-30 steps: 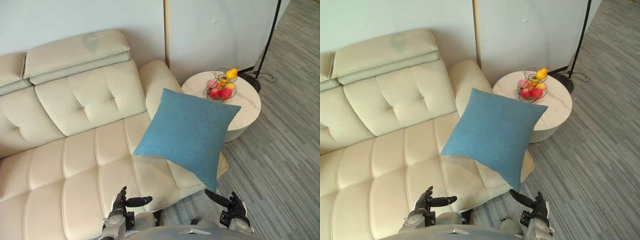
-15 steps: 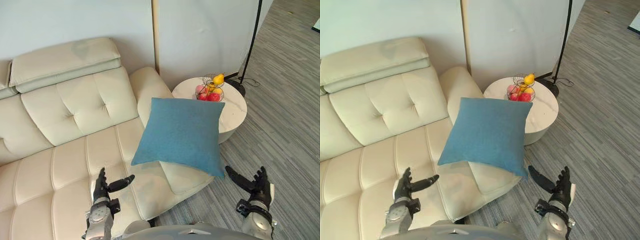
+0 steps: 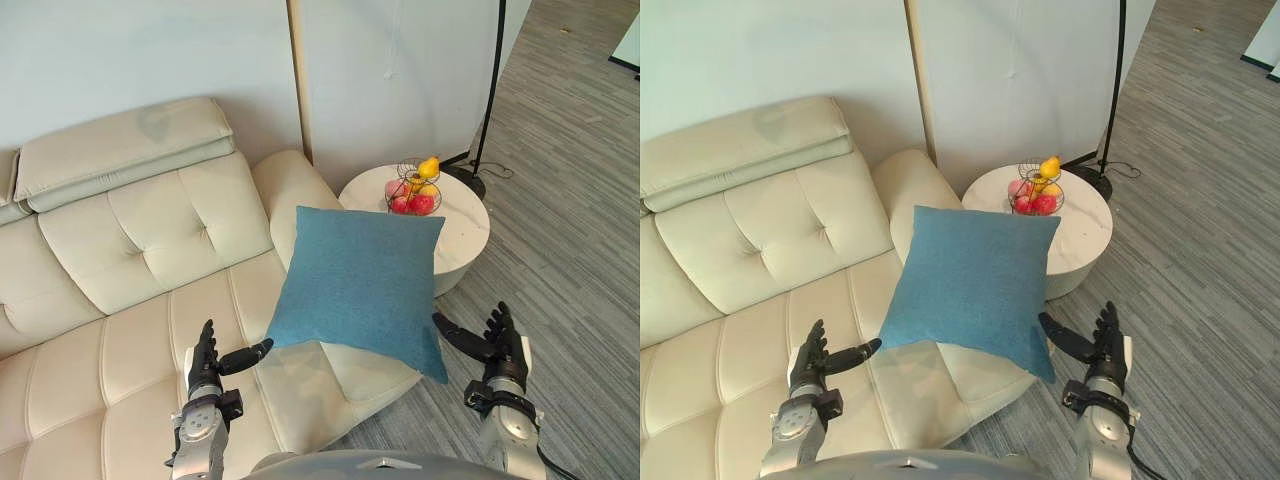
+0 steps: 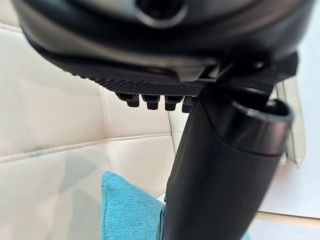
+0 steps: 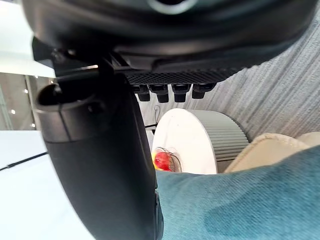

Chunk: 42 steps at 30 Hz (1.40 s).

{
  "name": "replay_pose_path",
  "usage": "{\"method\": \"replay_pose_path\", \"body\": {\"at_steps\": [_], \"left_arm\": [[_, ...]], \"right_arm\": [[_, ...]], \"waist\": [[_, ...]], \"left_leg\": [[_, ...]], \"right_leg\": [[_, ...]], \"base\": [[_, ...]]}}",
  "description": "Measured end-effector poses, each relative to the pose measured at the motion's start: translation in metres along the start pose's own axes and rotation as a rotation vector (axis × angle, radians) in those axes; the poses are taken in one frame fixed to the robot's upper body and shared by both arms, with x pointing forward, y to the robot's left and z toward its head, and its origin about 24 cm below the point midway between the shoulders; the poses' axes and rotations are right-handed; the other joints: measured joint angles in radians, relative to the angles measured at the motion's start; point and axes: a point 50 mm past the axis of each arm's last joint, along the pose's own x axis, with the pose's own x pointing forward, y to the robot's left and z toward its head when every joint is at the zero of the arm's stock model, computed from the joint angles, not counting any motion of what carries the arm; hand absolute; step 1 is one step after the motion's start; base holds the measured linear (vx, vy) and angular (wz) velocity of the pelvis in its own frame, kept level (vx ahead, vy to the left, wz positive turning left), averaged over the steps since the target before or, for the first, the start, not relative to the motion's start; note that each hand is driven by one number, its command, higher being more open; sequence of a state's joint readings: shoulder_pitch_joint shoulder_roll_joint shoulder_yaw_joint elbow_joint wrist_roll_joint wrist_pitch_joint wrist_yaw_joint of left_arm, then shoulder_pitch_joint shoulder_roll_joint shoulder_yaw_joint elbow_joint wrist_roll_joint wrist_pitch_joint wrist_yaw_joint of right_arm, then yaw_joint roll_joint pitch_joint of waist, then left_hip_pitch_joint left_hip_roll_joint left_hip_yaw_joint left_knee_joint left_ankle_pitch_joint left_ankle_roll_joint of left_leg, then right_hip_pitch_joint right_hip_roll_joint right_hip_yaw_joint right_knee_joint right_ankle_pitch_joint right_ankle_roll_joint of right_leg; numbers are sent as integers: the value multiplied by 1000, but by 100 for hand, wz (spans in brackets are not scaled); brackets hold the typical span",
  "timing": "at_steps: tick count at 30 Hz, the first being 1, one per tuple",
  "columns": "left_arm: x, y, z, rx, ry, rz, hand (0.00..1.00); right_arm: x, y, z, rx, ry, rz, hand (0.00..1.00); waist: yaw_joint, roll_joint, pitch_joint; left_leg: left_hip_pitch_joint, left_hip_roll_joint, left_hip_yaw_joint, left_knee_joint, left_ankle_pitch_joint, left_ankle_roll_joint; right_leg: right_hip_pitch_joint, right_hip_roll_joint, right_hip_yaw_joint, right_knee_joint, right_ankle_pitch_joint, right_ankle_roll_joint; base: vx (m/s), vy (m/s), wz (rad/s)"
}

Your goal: Pick up cushions and gather them together orderly.

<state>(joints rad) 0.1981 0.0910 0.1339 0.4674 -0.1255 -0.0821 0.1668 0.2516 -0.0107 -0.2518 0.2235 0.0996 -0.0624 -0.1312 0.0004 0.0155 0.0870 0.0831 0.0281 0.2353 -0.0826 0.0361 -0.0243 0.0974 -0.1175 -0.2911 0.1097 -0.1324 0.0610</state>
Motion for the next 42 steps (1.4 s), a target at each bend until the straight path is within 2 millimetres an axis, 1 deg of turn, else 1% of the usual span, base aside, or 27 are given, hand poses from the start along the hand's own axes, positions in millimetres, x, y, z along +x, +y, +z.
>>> {"method": "replay_pose_path", "body": {"at_steps": [2, 4, 5, 6, 7, 8, 9, 10, 12, 14, 15, 16, 18, 22, 26, 28, 32, 36, 37, 40, 41, 42], "left_arm": [[3, -4, 0, 10, 8, -15, 100], [5, -15, 2, 27, 2, -50, 100], [8, -25, 10, 35, -21, -82, 100], [12, -37, 21, 40, -57, -118, 100], [15, -43, 28, 41, -78, -132, 100], [20, -58, 46, 30, -129, -170, 100], [22, -64, 54, 25, -152, -186, 100], [26, -78, 70, 23, -195, -222, 100], [29, -95, 90, 27, -247, -259, 100], [31, -101, 102, 26, -278, -263, 100], [33, -105, 113, 6, -301, -262, 100], [33, -106, 116, 1, -309, -260, 0], [35, -110, 129, 12, -342, -266, 0], [37, -108, 140, 9, -369, -252, 0], [39, -104, 145, -8, -377, -235, 0], [37, -105, 147, 6, -394, -248, 0], [24, -113, 154, -13, -453, -298, 0], [12, -109, 145, -42, -472, -328, 0], [6, -108, 138, -43, -464, -357, 0], [1, -109, 120, -49, -415, -387, 0], [-3, -108, 109, -59, -384, -394, 0], [-4, -108, 109, -59, -384, -394, 0]], "right_arm": [[3, 5, -3, -8, 15, 21, 100], [10, 15, -5, -27, 31, 57, 100], [14, 20, -2, -33, 28, 72, 100], [20, 26, 4, -34, 11, 86, 100], [22, 29, 7, -35, 0, 94, 100], [29, 37, 18, -23, -30, 105, 100], [33, 42, 24, -13, -46, 113, 100], [40, 51, 36, -13, -81, 130, 100], [46, 62, 53, -22, -134, 155, 100], [50, 69, 65, -15, -173, 161, 100], [54, 74, 77, -12, -208, 167, 0], [55, 76, 80, -8, -218, 170, 0], [58, 86, 96, 11, -258, 189, 0], [58, 95, 108, 8, -308, 211, 0], [58, 95, 111, 10, -326, 208, 0], [58, 96, 112, 4, -336, 216, 0], [53, 101, 114, -22, -365, 255, 0], [45, 90, 101, -28, -350, 251, 0], [41, 84, 94, -35, -337, 252, 0], [35, 75, 78, -53, -294, 251, 0], [31, 69, 68, -62, -265, 249, 0], [31, 69, 68, -62, -264, 249, 0]], "waist": [[-1, -1, 0], [-2, 0, 6], [-1, 1, 26], [-2, 1, 55], [-2, 3, 66], [-2, 5, 86], [-2, 6, 99], [-2, 10, 132], [-6, 14, 164], [-9, 17, 181], [-9, 20, 189], [-9, 20, 191], [-8, 20, 212], [-6, 21, 214], [-6, 21, 214], [-5, 21, 214], [-5, 21, 214], [-5, 23, 209], [-5, 27, 206], [-6, 33, 198], [-6, 36, 184], [-6, 36, 183]], "left_leg": [[-19, 1, -3, -5, 9, 0], [-51, 2, -6, -4, 22, 3], [-70, 1, -11, -4, 32, 4], [-99, 6, -19, 7, 37, 6], [-123, 7, -24, 19, 38, 8], [-198, 10, -31, 56, 40, 10], [-223, 14, -32, 66, 42, 13], [-257, 18, -33, 79, 47, 18], [-299, 19, -34, 88, 56, 23], [-325, 20, -34, 86, 64, 27], [-354, 22, -34, 84, 72, 28], [-362, 22, -33, 83, 75, 28], [-376, 21, -32, 82, 82, 29], [-390, 20, -31, 82, 83, 28], [-397, 19, -32, 85, 83, 28], [-397, 18, -32, 85, 83, 28], [-375, 18, -33, 82, 83, 28], [-314, 16, -33, 52, 82, 26], [-294, 14, -34, 41, 82, 26], [-255, 11, -35, 22, 82, 26], [-238, 10, -36, 14, 82, 25], [-238, 10, -36, 14, 82, 25]], "right_leg": [[-20, 3, -1, 0, 4, -3], [-50, 11, -2, -1, 15, -8], [-66, 13, -6, -1, 23, -10], [-87, 13, -7, 0, 29, -14], [-103, 14, -10, 0, 36, -17], [-159, 16, -12, 3, 51, -22], [-179, 18, -12, 3, 59, -25], [-206, 21, -12, 3, 71, -26], [-248, 20, -11, 13, 78, -26], [-279, 18, -10, 22, 81, -25], [-314, 15, -8, 32, 84, -26], [-325, 14, -7, 37, 84, -26], [-344, 12, -6, 42, 87, -28], [-358, 12, -4, 43, 88, -29], [-363, 12, -4, 43, 89, -31], [-362, 12, -4, 42, 89, -31], [-338, 12, -4, 34, 89, -31], [-278, 14, -5, 7, 89, -31], [-258, 16, -5, -2, 89, -30], [-220, 18, -6, -20, 88, -30], [-202, 21, -6, -28, 88, -30], [-202, 21, -6, -29, 88, -30]], "base": [[-60, -8, 4], [-83, -12, 5], [-100, -3, 13], [-112, -1, 17], [-165, 4, 19], [-155, 13, 13], [-213, 27, 8], [-168, 21, 1], [-163, 28, 1], [-80, 22, 0], [-47, 14, -1], [-44, 14, -1], [0, 0, 0], [0, 0, 0], [0, 0, 0], [0, 0, 0], [0, 0, 0], [39, -8, 0], [39, -10, 0], [53, -13, 2], [32, -9, 3], [34, -15, 4]]}}
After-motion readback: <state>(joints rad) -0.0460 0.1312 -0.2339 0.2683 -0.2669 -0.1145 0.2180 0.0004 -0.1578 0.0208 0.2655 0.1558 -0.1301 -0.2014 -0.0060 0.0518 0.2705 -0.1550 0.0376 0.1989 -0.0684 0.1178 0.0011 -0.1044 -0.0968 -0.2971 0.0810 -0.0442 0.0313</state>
